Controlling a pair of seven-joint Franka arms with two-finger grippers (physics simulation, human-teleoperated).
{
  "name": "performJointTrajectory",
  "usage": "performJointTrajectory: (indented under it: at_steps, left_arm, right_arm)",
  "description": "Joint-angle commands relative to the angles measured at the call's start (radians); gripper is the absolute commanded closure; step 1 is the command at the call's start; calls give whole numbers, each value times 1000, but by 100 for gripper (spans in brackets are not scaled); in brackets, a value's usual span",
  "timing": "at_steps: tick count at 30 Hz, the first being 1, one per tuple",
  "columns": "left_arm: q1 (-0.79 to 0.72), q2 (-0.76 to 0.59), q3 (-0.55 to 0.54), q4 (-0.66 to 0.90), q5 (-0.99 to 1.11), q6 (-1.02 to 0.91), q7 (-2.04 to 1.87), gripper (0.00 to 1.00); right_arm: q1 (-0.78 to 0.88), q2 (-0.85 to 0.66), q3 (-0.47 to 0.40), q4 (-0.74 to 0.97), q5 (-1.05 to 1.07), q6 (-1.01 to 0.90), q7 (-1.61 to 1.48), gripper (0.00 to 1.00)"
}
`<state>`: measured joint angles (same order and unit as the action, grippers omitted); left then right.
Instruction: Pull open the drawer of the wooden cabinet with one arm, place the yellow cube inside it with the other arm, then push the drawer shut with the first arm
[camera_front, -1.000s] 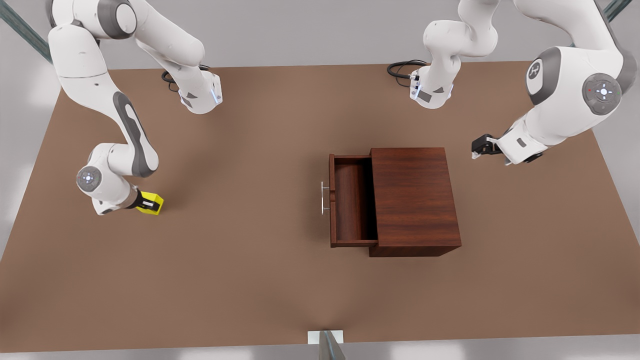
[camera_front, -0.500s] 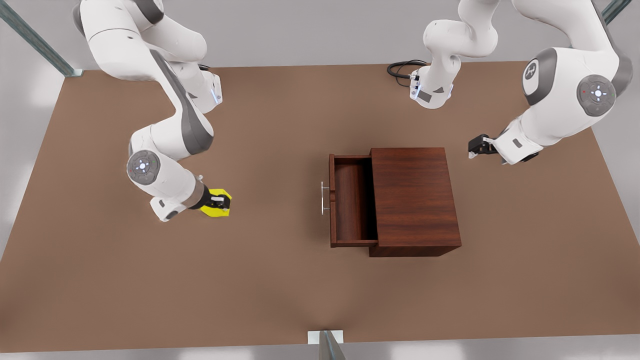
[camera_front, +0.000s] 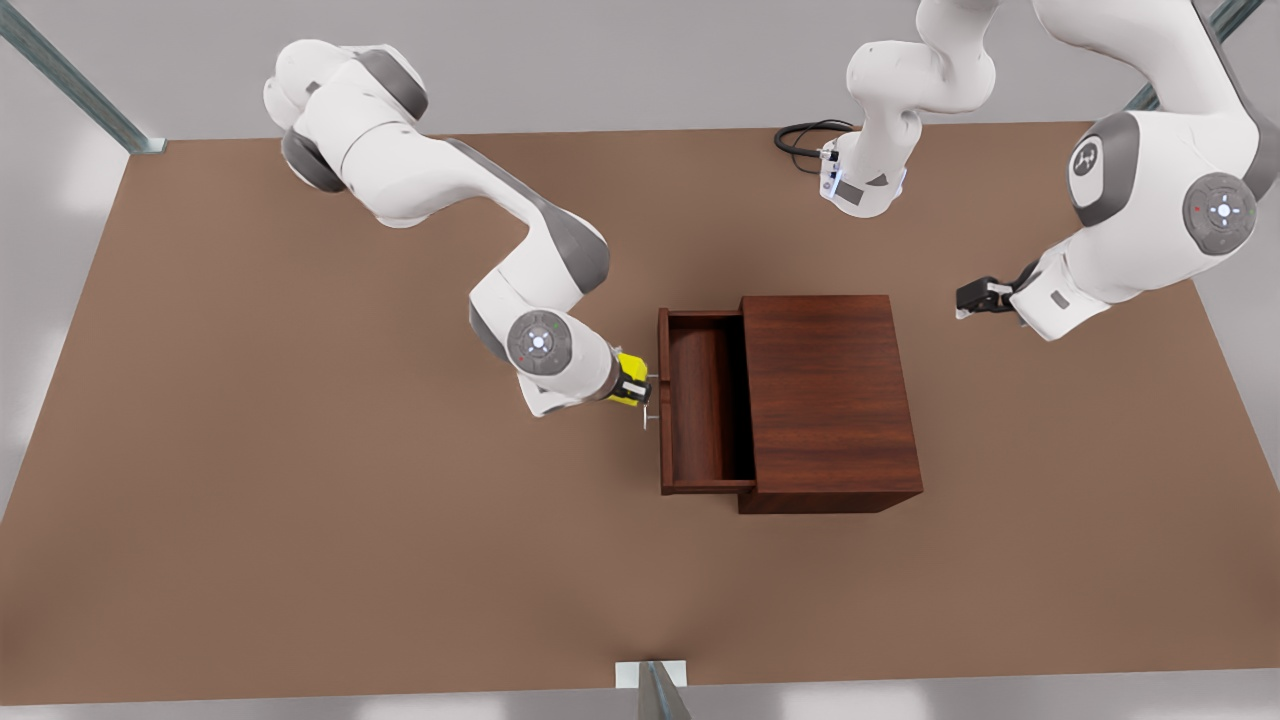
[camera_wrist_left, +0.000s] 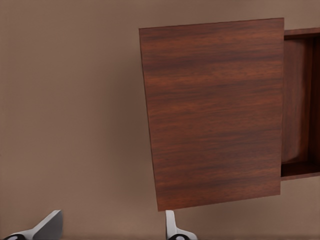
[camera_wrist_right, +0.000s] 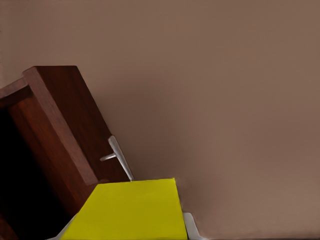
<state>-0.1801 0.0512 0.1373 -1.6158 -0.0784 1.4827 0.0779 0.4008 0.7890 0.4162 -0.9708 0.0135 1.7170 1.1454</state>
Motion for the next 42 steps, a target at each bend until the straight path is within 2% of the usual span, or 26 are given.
performJointTrajectory:
  at_steps: [1, 4, 9, 17, 19, 23, 24, 26, 27, 28, 29, 30, 31, 32, 33, 34, 35, 36, 37, 38, 39, 42]
  left_arm:
    - [-21, -1, -1, 0, 0, 4, -9, 0]
    - [-21, -1, -1, 0, -1, 10, -7, 0]
    - [-33, 2, -10, 11, 6, 25, -67, 0]
    - [-33, 2, -12, 8, 6, 34, -67, 0]
    - [-33, 2, -12, 8, 6, 38, -69, 0]
    - [-35, 3, -12, 8, 6, 38, -67, 0]
    - [-33, 4, -12, 8, 6, 38, -69, 0]
    - [-35, 4, -12, 10, 6, 38, -70, 0]
    - [-42, 6, -24, 19, 6, 41, -85, 0]
    - [-108, 24, -24, 54, 8, 44, -171, 0]
    - [-182, 52, -24, 92, 8, 42, -302, 0]
    - [-269, 79, -24, 123, 3, 42, -440, 0]
    - [-340, 150, -24, 212, 2, 44, -576, 0]
    - [-404, 242, -22, 329, 6, 44, -690, 0]
    - [-443, 288, -22, 398, 6, 45, -717, 0]
    - [-518, 343, -21, 461, 9, 82, -846, 0]
    - [-608, 410, -22, 516, 86, 108, -975, 0]
    - [-683, 469, -21, 553, 121, 157, -1075, 0]
    - [-708, 490, -24, 562, 121, 218, -1150, 0]
    - [-756, 567, -21, 606, 124, 301, -1267, 0]
    - [-769, 630, -19, 652, 127, 369, -1336, 0]
    - [-797, 716, -13, 652, 129, 568, -1409, 0]
  right_arm:
    - [26, 21, -1, 20, -3, 110, 705, 36]
    - [70, 38, -1, 53, -10, 153, 695, 36]
    - [202, 92, -88, 116, -17, 171, 642, 36]
    - [239, 125, -111, 133, -17, 174, 626, 35]
    - [239, 125, -113, 133, -17, 173, 626, 0]
    - [234, 122, -117, 133, -17, 171, 625, 0]
    - [181, 89, -114, 133, -15, 135, 617, 0]
    - [10, -19, -103, 133, -6, -77, 465, 0]
    - [-131, -25, -39, 130, -9, -201, 351, 0]
    - [-341, -62, -4, 103, -21, -341, 35, 0]
    - [-462, -122, -7, 23, -115, -418, -267, 0]
    - [-574, -235, -8, -142, -156, -389, -571, 0]
    - [-652, -355, -7, -339, -155, -251, -739, 0]
    - [-737, -415, -8, -453, -155, -132, -949, 0]
    - [-783, -468, -11, -480, -168, -138, -1122, 0]
    - [-758, -550, -66, -545, -182, -169, -1207, 0]
    - [-720, -554, -83, -549, -184, -203, -1205, 0]
    - [-579, -551, -206, -545, -172, -224, -1181, 0]
    - [-403, -542, -416, -540, -124, -220, -1190, 0]
    - [-223, -530, -657, -529, -64, -203, -1251, 0]
    - [-217, -536, -700, -529, -70, -189, -1308, 0]
    - [-243, -556, -674, -534, -73, -154, -1259, 0]
